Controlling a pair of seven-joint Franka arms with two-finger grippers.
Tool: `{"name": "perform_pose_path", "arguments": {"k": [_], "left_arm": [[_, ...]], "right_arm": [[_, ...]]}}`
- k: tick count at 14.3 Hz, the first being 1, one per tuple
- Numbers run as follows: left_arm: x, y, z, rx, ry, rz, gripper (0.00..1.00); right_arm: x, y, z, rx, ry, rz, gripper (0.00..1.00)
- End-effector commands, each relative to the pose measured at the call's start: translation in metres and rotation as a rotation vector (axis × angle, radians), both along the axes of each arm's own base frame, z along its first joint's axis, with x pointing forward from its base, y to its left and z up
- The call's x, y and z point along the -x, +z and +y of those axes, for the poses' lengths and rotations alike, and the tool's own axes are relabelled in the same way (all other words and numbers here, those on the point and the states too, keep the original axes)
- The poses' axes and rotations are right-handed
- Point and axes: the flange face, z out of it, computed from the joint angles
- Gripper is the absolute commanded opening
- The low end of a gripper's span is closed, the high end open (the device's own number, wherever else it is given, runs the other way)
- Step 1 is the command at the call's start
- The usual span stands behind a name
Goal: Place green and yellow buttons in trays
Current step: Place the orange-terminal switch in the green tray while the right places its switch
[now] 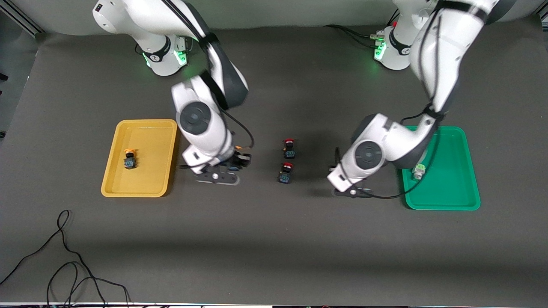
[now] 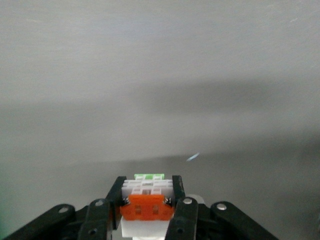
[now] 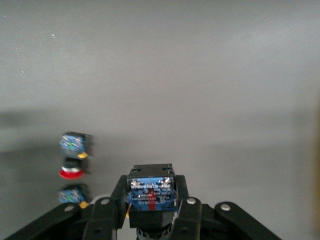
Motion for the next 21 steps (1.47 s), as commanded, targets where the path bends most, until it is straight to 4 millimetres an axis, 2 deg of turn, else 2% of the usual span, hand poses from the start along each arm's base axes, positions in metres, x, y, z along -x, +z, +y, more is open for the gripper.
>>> {"name": "perform_pose_path", "arguments": {"k": [1,3,4,6,7,8,9,11,13,14,15,16,19,20,21], "left_arm": [[-0.009,0.072,0.072,0.065,-0.073,0.087,0.00],[-0.016,0.097,0.131,0.071,-0.115,0.121,0.00],[-0.019,0.098,0.161,0.085,-0.144,0.130,0.00],[-0.030,0.091,0.229,0.094,-0.237,0.113,0.00],[-0.035,0.083,0.260,0.086,-0.266,0.088,0.00],[-0.036,0.065,0.288,0.091,-0.274,0.073,0.00],[-0.034,0.049,0.308,0.086,-0.283,0.052,0.00],[-0.025,0.022,0.328,0.053,-0.296,0.015,0.00],[-0.012,-0.013,0.352,0.037,-0.294,-0.017,0.00],[-0.006,-0.032,0.354,0.044,-0.296,-0.029,0.00],[-0.004,-0.045,0.355,0.051,-0.279,-0.043,0.00],[-0.002,-0.060,0.364,0.054,-0.262,-0.036,0.00],[0.000,-0.067,0.368,0.059,-0.257,-0.037,0.00],[0.000,-0.068,0.367,0.060,-0.255,-0.034,0.00],[-0.001,-0.067,0.365,0.060,-0.258,-0.032,0.45]], "right_arm": [[-0.015,0.021,-0.079,0.037,0.132,0.021,0.35],[-0.024,0.031,-0.161,0.026,0.236,0.033,0.35],[-0.022,0.034,-0.199,0.014,0.257,0.039,0.34],[-0.019,0.030,-0.255,0.001,0.311,0.032,0.34],[-0.016,0.017,-0.279,0.006,0.322,0.026,0.34],[-0.011,-0.003,-0.292,0.003,0.322,0.011,0.34],[-0.001,-0.032,-0.302,-0.007,0.315,-0.003,0.34],[0.019,-0.082,-0.325,-0.014,0.307,-0.051,0.34],[0.031,-0.123,-0.335,0.001,0.306,-0.057,0.34],[0.033,-0.141,-0.336,-0.001,0.307,-0.044,0.34],[0.035,-0.154,-0.338,-0.011,0.308,-0.040,0.34],[0.038,-0.167,-0.340,-0.016,0.314,-0.033,0.34],[0.041,-0.180,-0.342,-0.028,0.310,-0.020,0.35],[0.042,-0.180,-0.338,-0.037,0.302,-0.013,0.48],[0.041,-0.179,-0.337,-0.054,0.294,-0.003,0.84]]}}
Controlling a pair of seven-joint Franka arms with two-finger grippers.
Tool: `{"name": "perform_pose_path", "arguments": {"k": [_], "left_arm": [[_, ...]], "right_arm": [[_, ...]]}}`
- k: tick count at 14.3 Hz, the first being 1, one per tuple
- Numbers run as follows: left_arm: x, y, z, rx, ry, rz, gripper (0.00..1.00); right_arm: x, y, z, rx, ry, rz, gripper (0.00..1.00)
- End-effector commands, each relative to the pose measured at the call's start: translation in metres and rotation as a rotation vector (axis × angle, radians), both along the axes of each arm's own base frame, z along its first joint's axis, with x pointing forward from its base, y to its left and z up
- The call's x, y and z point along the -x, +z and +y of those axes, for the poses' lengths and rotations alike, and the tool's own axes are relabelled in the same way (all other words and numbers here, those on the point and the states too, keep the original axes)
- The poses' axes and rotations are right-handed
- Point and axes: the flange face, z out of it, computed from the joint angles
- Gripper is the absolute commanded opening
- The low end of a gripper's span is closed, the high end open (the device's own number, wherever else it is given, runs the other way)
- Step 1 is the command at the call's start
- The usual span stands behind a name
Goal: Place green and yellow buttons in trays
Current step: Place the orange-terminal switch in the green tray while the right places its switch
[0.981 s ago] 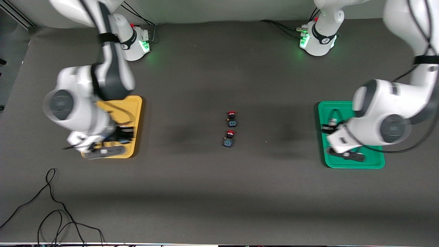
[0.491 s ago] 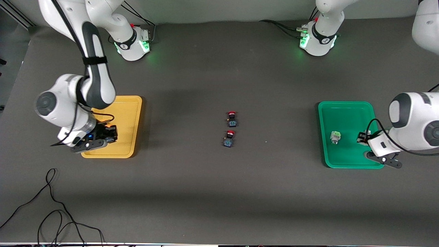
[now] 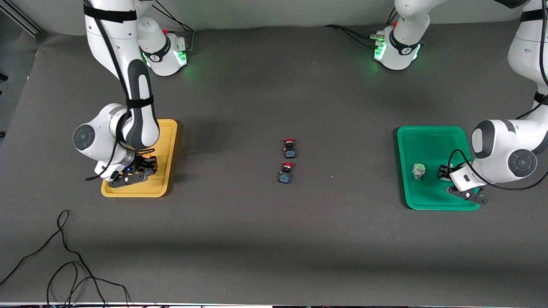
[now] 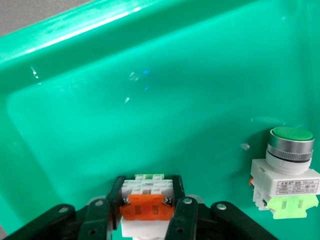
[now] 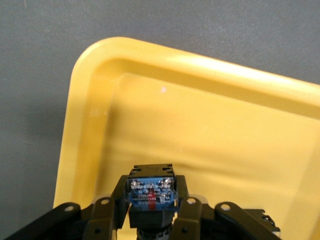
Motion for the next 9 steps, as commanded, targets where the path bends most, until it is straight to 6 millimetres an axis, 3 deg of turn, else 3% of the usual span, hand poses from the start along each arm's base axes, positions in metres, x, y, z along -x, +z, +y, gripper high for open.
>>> {"name": "perform_pose_path", "arguments": {"k": [1,2,4,9], "left_arm": [[0.000,0.010,-0.001,-0.021,-0.013,-0.009,0.94],[-0.002,0.014,-0.001,-0.023,-0.011,-0.016,1.00],[-0.006,0.030,0.000,-0.033,-0.006,-0.035,1.00],[-0.031,0.155,-0.019,-0.008,0.053,0.020,1.00]], "right_arm": [[-0.005,0.011,0.009,-0.058,-0.013,0.010,1.00],[-0.011,0.021,0.014,-0.081,-0.018,0.007,1.00],[-0.023,0.046,0.017,-0.093,-0.016,0.016,1.00],[-0.064,0.157,0.043,-0.038,0.023,0.118,1.00]]}}
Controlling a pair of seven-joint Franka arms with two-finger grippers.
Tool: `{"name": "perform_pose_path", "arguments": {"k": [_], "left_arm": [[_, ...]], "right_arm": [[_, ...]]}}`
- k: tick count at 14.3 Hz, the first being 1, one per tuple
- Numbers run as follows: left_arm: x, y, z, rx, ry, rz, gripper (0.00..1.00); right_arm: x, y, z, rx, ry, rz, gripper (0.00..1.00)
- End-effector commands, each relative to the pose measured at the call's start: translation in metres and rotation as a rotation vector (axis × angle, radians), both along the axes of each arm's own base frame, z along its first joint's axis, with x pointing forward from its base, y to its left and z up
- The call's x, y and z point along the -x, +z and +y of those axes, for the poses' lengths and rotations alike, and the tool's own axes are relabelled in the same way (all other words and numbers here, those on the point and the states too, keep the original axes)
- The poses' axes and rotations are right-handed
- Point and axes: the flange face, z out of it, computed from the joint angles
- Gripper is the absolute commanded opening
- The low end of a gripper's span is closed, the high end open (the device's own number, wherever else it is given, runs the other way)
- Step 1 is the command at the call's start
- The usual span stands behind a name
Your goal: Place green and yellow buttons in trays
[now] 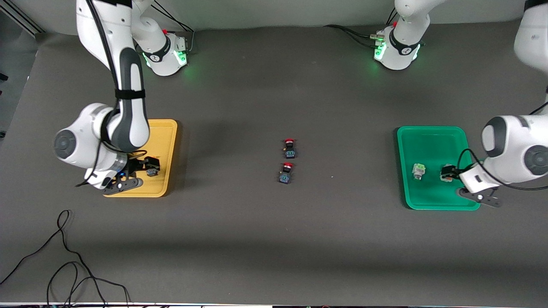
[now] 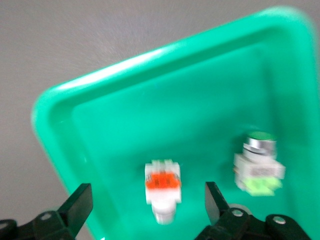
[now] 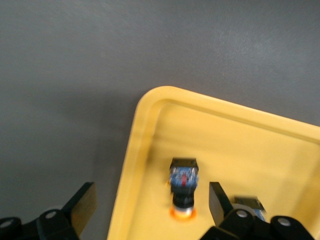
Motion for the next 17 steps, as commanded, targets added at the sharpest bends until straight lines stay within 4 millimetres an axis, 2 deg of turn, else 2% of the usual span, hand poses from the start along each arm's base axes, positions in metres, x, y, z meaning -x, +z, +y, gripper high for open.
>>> {"name": "perform_pose_path", "arguments": {"k": [1,3,5,7,9,10,11,13,15,17], "left_arm": [[-0.011,0.085,-0.015,0.032,0.041,0.077,1.00],[-0.018,0.153,-0.025,0.037,0.037,0.100,1.00],[-0.014,0.208,-0.027,0.021,0.054,0.092,1.00],[0.000,0.239,-0.042,0.038,0.077,0.111,1.00],[0.016,0.280,-0.059,0.066,0.131,0.075,1.00],[0.022,0.293,-0.077,0.051,0.149,0.060,1.00],[0.024,0.297,-0.104,0.035,0.156,0.060,1.00],[0.027,0.302,-0.145,0.015,0.178,0.052,1.00],[0.030,0.305,-0.157,0.015,0.167,0.053,1.00],[0.031,0.305,-0.158,0.008,0.170,0.059,1.00]], "right_arm": [[-0.018,0.069,0.017,0.015,0.000,0.045,1.00],[-0.023,0.109,0.022,0.040,0.018,0.069,1.00],[-0.024,0.144,0.031,0.068,0.017,0.098,1.00],[-0.020,0.174,0.036,0.072,0.027,0.101,1.00],[-0.015,0.194,0.029,0.076,0.000,0.083,1.00],[-0.013,0.198,0.034,0.070,-0.002,0.085,1.00],[-0.012,0.203,0.024,0.063,-0.033,0.086,1.00],[-0.007,0.213,0.021,0.076,-0.061,0.092,1.00],[0.000,0.226,0.014,0.092,-0.097,0.077,1.00],[0.011,0.236,0.007,0.097,-0.128,0.065,1.00]]}}
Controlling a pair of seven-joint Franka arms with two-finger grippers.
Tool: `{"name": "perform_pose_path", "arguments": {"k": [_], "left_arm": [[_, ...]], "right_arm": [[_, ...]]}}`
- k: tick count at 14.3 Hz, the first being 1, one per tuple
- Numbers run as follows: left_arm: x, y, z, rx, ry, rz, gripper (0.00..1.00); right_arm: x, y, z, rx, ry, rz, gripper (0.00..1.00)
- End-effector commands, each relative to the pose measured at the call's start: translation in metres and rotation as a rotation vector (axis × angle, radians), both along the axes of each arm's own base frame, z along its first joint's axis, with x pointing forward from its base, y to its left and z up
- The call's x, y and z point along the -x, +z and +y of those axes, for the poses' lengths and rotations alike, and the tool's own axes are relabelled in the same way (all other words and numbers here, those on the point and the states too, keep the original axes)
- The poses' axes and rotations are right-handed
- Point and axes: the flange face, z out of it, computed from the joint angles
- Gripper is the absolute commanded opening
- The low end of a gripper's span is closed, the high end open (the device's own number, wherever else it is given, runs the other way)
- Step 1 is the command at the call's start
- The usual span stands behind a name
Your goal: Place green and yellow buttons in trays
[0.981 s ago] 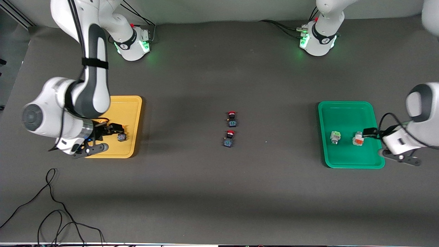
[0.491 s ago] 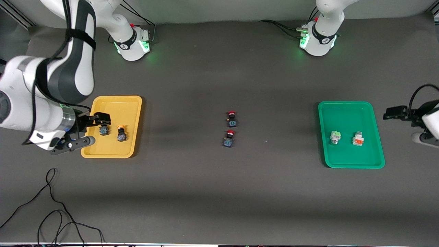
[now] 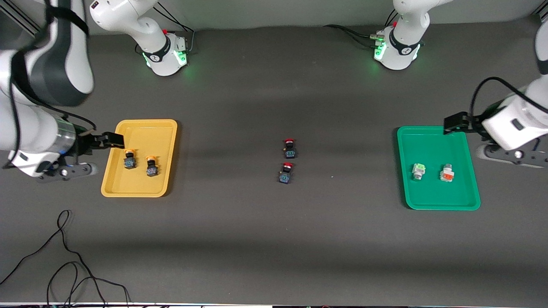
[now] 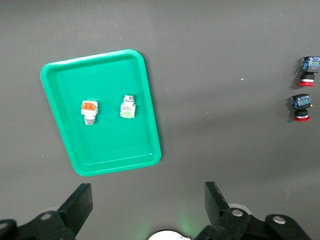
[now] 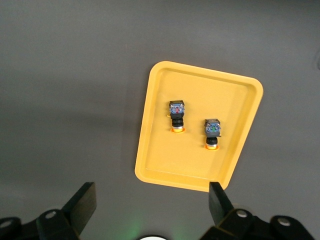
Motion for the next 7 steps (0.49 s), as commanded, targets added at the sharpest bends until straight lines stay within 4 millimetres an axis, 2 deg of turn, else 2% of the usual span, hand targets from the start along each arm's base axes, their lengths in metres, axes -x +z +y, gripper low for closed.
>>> {"name": "perform_pose_path", "arguments": {"k": [1,5,7], "left_arm": [[0.003,0.003,0.008,-0.008,0.023,0.012,1.00],[0.004,0.004,0.008,-0.010,0.020,0.013,1.00],[0.006,0.005,0.013,-0.018,0.018,0.023,1.00]], "right_arm": [[0.025,0.026,-0.010,0.002,-0.045,-0.036,1.00],[0.047,0.047,-0.048,-0.013,-0.095,-0.100,1.00],[0.054,0.056,-0.057,-0.015,-0.109,-0.123,1.00]]}}
